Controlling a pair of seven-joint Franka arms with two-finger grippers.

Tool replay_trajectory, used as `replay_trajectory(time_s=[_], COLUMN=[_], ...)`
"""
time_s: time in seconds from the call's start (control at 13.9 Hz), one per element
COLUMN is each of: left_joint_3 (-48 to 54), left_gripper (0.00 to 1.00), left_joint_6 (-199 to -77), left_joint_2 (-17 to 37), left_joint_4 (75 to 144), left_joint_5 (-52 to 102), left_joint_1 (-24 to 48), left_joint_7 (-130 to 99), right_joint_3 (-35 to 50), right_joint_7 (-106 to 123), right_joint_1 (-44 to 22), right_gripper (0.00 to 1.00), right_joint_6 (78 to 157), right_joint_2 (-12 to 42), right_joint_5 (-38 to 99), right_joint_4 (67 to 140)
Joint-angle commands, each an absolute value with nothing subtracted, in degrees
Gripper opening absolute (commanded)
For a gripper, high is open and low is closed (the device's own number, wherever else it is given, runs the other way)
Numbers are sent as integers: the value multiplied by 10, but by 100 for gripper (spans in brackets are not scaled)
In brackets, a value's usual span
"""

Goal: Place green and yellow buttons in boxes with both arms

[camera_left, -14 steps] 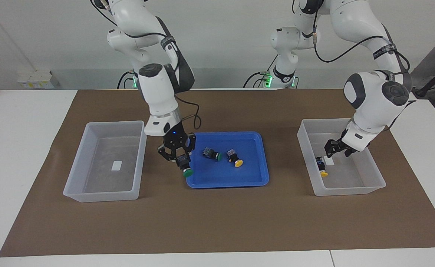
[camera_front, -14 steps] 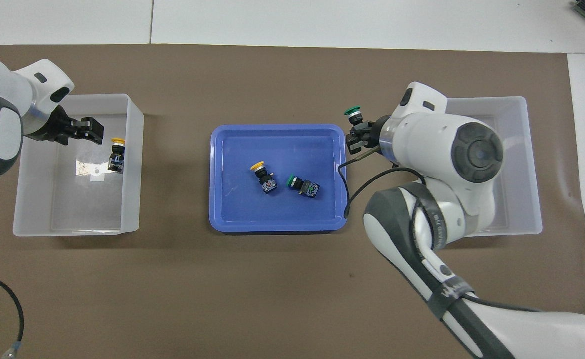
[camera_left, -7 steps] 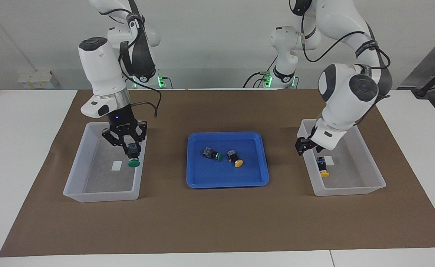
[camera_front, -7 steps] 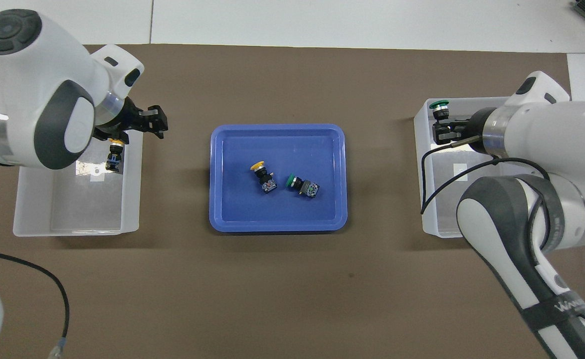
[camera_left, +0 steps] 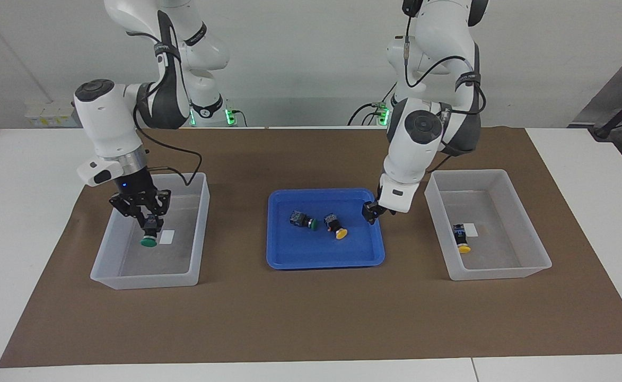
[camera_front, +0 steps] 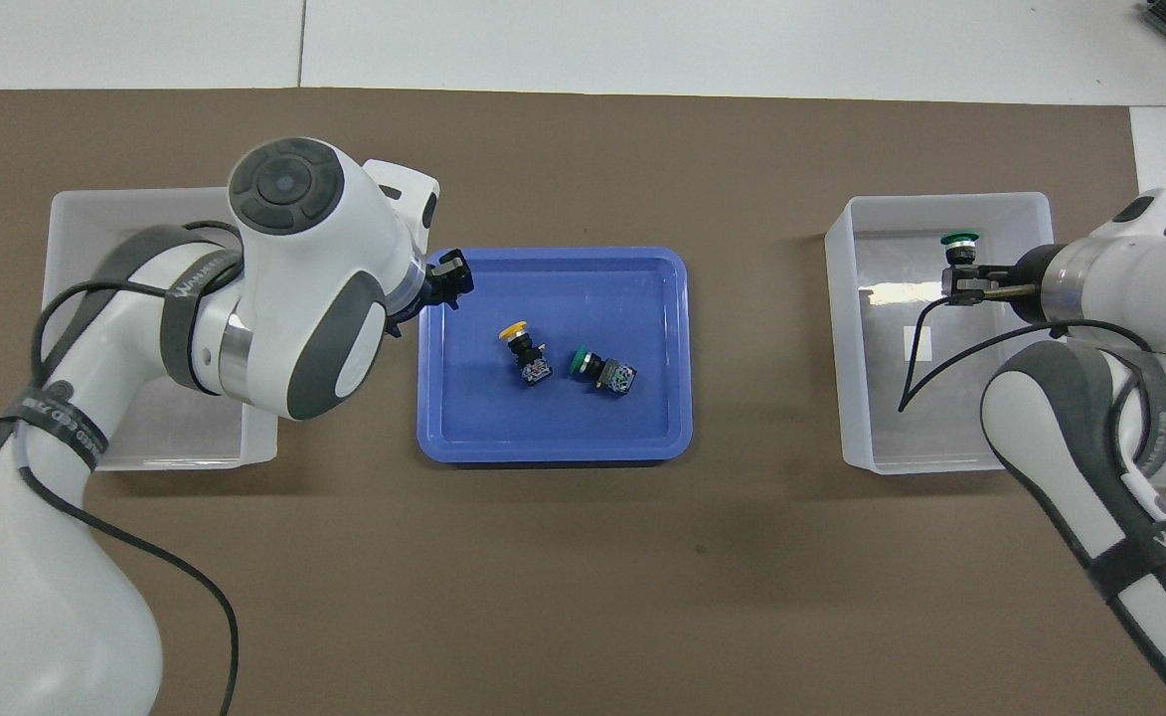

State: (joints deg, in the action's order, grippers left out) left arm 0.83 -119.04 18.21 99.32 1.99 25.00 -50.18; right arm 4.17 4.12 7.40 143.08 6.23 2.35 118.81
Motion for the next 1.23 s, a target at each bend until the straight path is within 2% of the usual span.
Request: replay_trajectory(time_s=[0.0,0.43,0.51,0.58,0.65,0.94,1.01,1.08,1.15], left_joint_3=[-1,-2,-2,-2,-2,-3,-3,-3,-3], left_gripper=[73,73,73,73,73,73,73,73,73], left_joint_6=[-1261,-1366,-1382,-1396,-1410,-1440,-1450,-1460,-1473], left_joint_2=[144,186,193,199,204,218,224,228,238], left_joint_4=[1072,1087,1087,1087,1087,1088,1088,1091,1095], left_joint_5=[26,26,26,26,26,26,26,26,26], left_joint_1=[290,343,343,342,342,340,341,341,341], left_joint_7=[-601,-721,-726,-727,-728,-737,-737,-737,-737], right_joint_3=[50,50,50,50,50,51,51,51,53], right_joint_7=[44,49,49,49,47,43,42,40,36], right_joint_1=[91,95,96,96,97,90,88,84,84], right_gripper=[0,0,10,45,74,90,92,99,100], right_joint_6=[1464,1534,1534,1532,1529,1500,1474,1434,1389], right_joint_2=[96,159,161,160,160,124,102,75,52], right_joint_5=[35,28,28,28,28,29,33,33,33], right_joint_4=[1187,1179,1177,1178,1177,1176,1174,1167,1162])
